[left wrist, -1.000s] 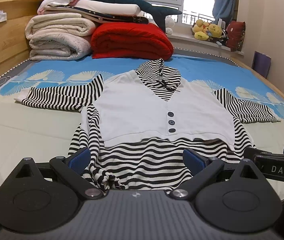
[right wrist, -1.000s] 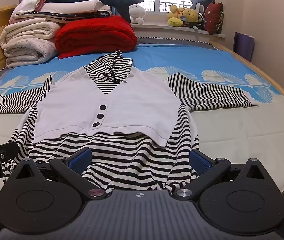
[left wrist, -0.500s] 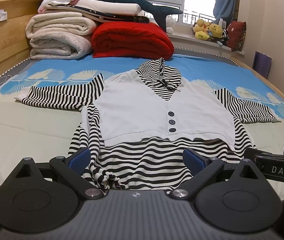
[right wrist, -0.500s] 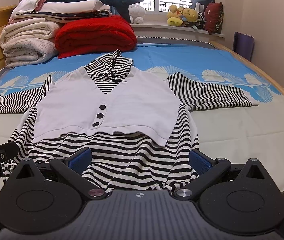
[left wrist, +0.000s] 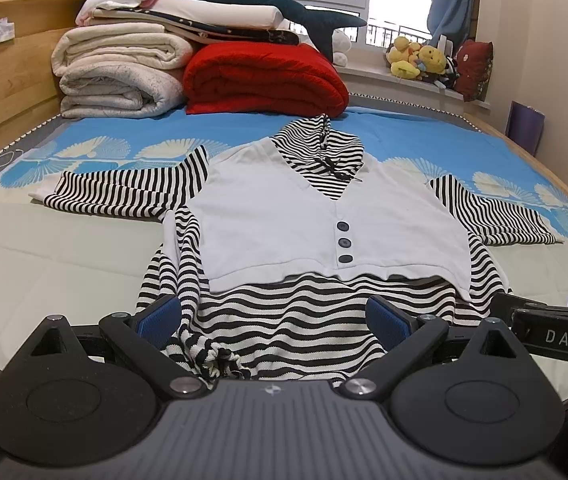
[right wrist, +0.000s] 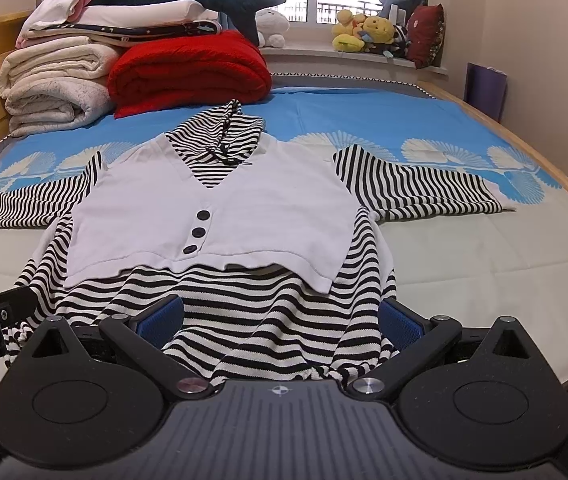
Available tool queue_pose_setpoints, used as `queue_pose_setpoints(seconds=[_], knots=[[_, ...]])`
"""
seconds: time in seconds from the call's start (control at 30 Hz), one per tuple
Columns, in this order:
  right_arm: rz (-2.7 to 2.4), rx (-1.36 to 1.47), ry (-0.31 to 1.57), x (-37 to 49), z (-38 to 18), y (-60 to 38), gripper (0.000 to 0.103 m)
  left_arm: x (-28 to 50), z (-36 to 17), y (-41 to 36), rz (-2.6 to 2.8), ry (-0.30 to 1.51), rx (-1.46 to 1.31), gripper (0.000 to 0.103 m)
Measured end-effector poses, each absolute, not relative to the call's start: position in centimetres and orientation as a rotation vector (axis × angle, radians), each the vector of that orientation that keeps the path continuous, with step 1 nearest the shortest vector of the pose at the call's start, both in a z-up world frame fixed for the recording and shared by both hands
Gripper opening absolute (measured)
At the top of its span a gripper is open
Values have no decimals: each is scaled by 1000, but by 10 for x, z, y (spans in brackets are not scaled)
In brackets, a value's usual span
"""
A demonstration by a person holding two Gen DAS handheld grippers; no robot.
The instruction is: Fold small clothes
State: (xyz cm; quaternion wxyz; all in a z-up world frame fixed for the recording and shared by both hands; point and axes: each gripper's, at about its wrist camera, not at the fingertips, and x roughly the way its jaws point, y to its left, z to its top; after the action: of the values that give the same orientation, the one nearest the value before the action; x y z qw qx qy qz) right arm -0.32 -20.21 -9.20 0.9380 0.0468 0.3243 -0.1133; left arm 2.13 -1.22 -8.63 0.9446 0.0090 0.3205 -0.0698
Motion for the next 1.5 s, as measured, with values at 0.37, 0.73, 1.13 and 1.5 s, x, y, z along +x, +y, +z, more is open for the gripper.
queue_pose_setpoints(seconds=[0.37, 0.73, 1.13, 1.5], knots=[[-214, 149, 619, -3, -89, -203, 102, 24, -81, -10, -128, 652, -3, 100], [-275, 119, 527, 5, -76, -213, 102, 138, -16, 22, -79, 489, -26, 80], [-103, 5, 554, 84, -15, -219, 94, 347, -82, 156, 190, 623, -50, 31], [12, 68, 482, 237, -47, -216, 51, 393, -162, 304, 438, 713, -312, 52]])
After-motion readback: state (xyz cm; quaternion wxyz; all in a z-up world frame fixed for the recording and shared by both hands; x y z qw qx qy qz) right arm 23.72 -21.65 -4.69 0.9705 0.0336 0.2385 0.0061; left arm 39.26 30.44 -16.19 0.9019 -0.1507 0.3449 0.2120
